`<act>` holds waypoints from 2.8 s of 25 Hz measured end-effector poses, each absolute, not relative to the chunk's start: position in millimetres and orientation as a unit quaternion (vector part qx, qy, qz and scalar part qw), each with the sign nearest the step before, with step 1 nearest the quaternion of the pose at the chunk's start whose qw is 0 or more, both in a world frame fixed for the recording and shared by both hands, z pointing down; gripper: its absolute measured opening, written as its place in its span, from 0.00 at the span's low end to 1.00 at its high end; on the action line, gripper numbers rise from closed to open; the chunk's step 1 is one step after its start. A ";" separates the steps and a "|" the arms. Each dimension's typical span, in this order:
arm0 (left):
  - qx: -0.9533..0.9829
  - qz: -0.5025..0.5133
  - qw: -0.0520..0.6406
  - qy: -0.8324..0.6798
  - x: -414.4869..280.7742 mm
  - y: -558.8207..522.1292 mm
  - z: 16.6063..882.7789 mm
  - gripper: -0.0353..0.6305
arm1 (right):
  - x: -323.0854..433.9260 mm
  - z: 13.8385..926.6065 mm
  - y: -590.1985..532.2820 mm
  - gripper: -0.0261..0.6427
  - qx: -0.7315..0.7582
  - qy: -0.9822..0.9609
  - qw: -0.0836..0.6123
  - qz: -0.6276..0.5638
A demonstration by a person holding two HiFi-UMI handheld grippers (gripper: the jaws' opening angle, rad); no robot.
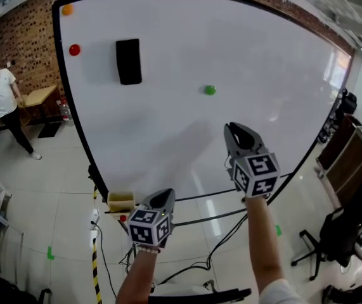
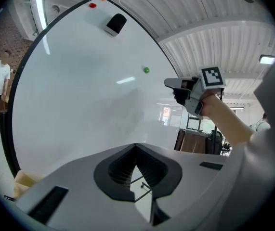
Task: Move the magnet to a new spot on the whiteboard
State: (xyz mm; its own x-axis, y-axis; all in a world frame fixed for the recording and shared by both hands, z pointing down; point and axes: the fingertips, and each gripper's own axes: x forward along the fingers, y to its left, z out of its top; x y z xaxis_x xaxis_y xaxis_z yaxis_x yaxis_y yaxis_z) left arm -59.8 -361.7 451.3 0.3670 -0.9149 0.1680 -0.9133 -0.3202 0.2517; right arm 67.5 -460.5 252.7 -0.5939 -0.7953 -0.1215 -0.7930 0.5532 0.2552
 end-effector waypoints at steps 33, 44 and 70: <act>0.782 0.078 0.218 -0.579 -11.5 -223.5 552.2 0.05 | 140.6 567.3 -227.9 0.04 0.408 -0.892 0.032 0.192; 0.810 0.052 0.230 -0.537 -84.9 -91.3 554.1 0.05 | 69.1 554.8 -77.2 0.04 0.459 -0.870 0.057 0.170; 0.824 0.030 0.195 -0.531 -5.8 -11.9 509.1 0.05 | 140.7 493.4 -3.6 0.04 0.464 -0.877 0.052 0.114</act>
State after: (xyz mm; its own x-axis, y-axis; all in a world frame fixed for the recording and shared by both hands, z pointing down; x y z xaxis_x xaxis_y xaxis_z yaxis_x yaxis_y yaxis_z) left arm -5.8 -11.9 509.1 0.4348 -0.8631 0.2570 -0.8867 -0.3604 0.2896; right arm 140.7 -3.6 493.4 -0.5640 -0.8018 0.1974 -0.8256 0.5433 -0.1522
